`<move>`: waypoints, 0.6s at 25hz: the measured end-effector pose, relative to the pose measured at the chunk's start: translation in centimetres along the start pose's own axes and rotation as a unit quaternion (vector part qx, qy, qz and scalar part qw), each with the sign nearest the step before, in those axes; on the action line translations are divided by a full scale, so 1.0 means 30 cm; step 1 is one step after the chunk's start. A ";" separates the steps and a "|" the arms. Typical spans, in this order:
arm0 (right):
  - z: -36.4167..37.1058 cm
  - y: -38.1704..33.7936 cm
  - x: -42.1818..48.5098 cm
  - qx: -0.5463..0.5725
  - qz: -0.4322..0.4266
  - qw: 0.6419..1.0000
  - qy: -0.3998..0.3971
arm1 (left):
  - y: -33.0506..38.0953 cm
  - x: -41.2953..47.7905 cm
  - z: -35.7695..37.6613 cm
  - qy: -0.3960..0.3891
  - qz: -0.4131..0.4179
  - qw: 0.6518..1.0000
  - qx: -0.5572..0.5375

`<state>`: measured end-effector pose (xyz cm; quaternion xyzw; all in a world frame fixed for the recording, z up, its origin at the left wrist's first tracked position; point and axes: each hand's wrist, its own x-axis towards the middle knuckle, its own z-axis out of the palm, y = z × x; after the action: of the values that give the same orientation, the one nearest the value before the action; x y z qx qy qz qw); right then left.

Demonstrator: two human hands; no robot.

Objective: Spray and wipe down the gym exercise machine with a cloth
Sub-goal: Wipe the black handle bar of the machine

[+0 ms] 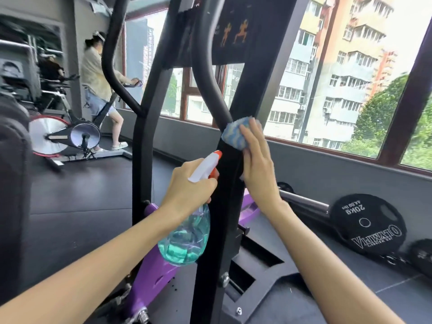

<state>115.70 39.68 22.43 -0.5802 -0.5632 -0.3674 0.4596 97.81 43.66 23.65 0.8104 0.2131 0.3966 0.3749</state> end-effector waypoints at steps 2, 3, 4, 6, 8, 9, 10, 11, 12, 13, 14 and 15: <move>-0.037 0.043 0.105 -0.032 -0.063 0.997 0.010 | 0.054 0.039 0.016 0.025 0.030 0.999 -0.001; -0.060 0.056 0.152 -0.054 -0.093 0.994 -0.002 | 0.089 0.070 0.024 0.037 0.036 0.999 0.003; -0.082 0.069 0.205 -0.078 -0.112 0.991 -0.015 | 0.123 0.106 0.029 0.049 0.034 0.998 0.005; -0.130 0.071 0.326 -0.095 -0.110 0.989 -0.017 | 0.186 0.157 0.024 0.065 0.007 0.998 0.000; -0.183 0.082 0.481 -0.149 -0.134 0.980 -0.019 | 0.266 0.182 0.014 0.059 -0.046 0.997 -0.010; -0.210 0.093 0.562 -0.191 -0.164 0.967 -0.028 | 0.311 0.182 0.004 0.049 -0.067 0.996 -0.016; -0.237 0.108 0.648 -0.221 -0.191 0.956 -0.039 | 0.367 0.185 -0.011 0.038 -0.082 0.996 -0.018; -0.260 0.120 0.733 -0.236 -0.203 0.949 -0.048 | 0.419 0.201 -0.028 0.029 -0.090 0.995 -0.013; -0.280 0.128 0.814 -0.244 -0.205 0.946 -0.054 | 0.467 0.227 -0.046 0.024 -0.096 0.995 -0.007; -0.292 0.133 0.872 -0.248 -0.201 0.946 -0.057 | 0.511 0.254 -0.062 0.025 -0.103 0.994 -0.011; -0.301 0.136 0.922 -0.250 -0.190 0.947 -0.064 | 0.563 0.287 -0.084 0.028 -0.115 0.993 -0.028; -0.312 0.136 0.970 -0.256 -0.178 0.947 -0.077 | 0.618 0.321 -0.110 0.032 -0.122 0.991 -0.045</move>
<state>123.37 40.22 52.29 -0.5952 -0.5784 -0.5288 0.1779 101.79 39.65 44.05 0.7476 0.3039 0.3831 0.4495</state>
